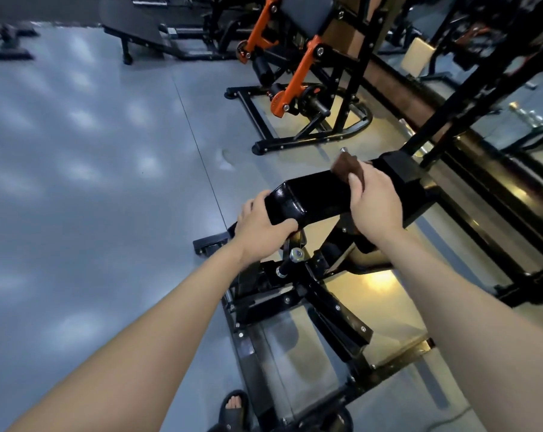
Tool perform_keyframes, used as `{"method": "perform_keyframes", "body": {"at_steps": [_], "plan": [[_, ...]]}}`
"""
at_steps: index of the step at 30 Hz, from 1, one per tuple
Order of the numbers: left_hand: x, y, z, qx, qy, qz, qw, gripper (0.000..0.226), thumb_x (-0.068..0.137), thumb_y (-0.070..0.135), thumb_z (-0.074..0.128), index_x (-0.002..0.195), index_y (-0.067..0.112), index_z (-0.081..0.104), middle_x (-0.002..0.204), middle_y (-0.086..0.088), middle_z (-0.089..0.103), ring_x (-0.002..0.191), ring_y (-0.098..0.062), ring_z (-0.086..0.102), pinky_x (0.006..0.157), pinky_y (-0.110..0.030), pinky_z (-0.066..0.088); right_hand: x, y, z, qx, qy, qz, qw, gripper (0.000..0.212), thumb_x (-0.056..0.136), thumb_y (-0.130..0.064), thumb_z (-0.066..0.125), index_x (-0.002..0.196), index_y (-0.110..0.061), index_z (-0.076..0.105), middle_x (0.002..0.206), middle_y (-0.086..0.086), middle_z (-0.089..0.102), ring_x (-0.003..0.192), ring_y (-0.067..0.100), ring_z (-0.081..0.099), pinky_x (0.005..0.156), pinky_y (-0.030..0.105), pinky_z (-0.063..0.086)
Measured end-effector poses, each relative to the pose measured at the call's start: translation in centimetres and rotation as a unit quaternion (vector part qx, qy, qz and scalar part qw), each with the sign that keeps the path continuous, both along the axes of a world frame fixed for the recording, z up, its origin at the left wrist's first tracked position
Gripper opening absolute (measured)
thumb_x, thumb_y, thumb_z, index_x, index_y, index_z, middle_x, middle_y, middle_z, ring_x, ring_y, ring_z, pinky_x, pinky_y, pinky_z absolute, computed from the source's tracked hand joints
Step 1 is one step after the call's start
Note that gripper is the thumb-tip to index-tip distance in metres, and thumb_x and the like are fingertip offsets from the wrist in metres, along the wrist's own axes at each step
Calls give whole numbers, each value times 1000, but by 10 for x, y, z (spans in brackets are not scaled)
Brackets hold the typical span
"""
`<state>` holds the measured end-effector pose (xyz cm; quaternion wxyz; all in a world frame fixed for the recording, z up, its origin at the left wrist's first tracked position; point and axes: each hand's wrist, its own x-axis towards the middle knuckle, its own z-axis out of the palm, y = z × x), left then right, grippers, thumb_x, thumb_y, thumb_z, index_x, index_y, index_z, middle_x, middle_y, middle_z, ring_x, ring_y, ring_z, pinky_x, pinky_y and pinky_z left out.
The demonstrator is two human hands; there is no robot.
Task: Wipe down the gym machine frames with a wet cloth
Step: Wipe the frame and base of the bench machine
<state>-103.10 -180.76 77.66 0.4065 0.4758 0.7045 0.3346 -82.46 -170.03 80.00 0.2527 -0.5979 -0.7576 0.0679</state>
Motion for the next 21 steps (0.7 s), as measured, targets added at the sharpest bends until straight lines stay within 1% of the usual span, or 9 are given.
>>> {"method": "perform_keyframes", "body": {"at_steps": [3, 6, 7, 9, 11, 14, 17, 19, 21], "plan": [[14, -4, 8, 69, 51, 55, 995, 65, 89, 37, 60, 149, 30, 38, 152, 5, 31, 143, -18, 25, 121, -43, 24, 16, -7, 5, 13, -6, -60, 998, 25, 110, -37, 38, 122, -26, 58, 113, 0, 63, 104, 21, 61, 76, 38, 55], [36, -10, 20, 218, 84, 103, 967, 26, 94, 23, 56, 120, 26, 57, 119, 9, 53, 105, -5, 47, 94, -29, 45, 34, -31, -1, -35, 142, -151, 978, 29, 110, -43, 36, 122, -26, 57, 103, 2, 64, 95, 24, 64, 81, 43, 57], [46, -9, 24, 227, 58, 81, 969, 18, 95, 19, 55, 110, 26, 59, 105, 8, 58, 88, -5, 53, 81, -27, 47, 39, -43, -5, -86, 245, -174, 950, 30, 110, -45, 35, 117, -26, 58, 101, 3, 64, 94, 28, 65, 82, 44, 58], [63, -6, 26, 171, -9, 6, 985, 17, 94, 13, 52, 97, 24, 65, 85, 6, 66, 68, -14, 61, 69, -32, 54, 44, -72, -12, -225, 458, -190, 839, 27, 110, -43, 39, 110, -26, 60, 105, 8, 68, 97, 31, 68, 85, 42, 59], [85, -4, 19, 94, -61, -60, 992, 24, 94, 12, 50, 92, 24, 71, 81, 4, 72, 68, -16, 68, 69, -35, 58, 54, -94, -20, -299, 550, -184, 758, 25, 111, -40, 44, 112, -25, 64, 110, 13, 74, 98, 31, 72, 89, 43, 61], [121, -7, 10, 56, -37, -142, 988, 24, 99, 21, 50, 95, 23, 73, 90, 6, 75, 78, -15, 70, 78, -33, 58, 64, -111, -21, -308, 553, -175, 754, 30, 111, -40, 44, 121, -25, 67, 106, 8, 78, 93, 23, 76, 79, 38, 63], [158, -17, 4, -25, -176, -129, 976, 34, 104, 38, 49, 88, 15, 68, 82, 0, 66, 75, -19, 62, 77, -35, 50, 75, -122, -12, -315, 540, -152, 765, 40, 110, -49, 40, 117, -25, 71, 89, -5, 80, 76, 8, 76, 58, 23, 57], [171, -19, 0, -94, -264, -75, 957, 46, 99, 54, 55, 93, 12, 72, 85, 0, 72, 78, -20, 71, 73, -35, 58, 81, -132, -8, -343, 531, -121, 765, 51, 109, -56, 34, 118, -26, 75, 94, -9, 80, 82, 1, 75, 60, 15, 56], [176, -18, -11, -117, -299, -31, 947, 47, 95, 52, 65, 110, 8, 69, 93, -2, 76, 82, -19, 75, 70, -36, 63, 87, -140, -9, -342, 561, -115, 745, 51, 111, -50, 33, 124, -21, 74, 100, -9, 80, 85, -3, 74, 61, 13, 55]]}}
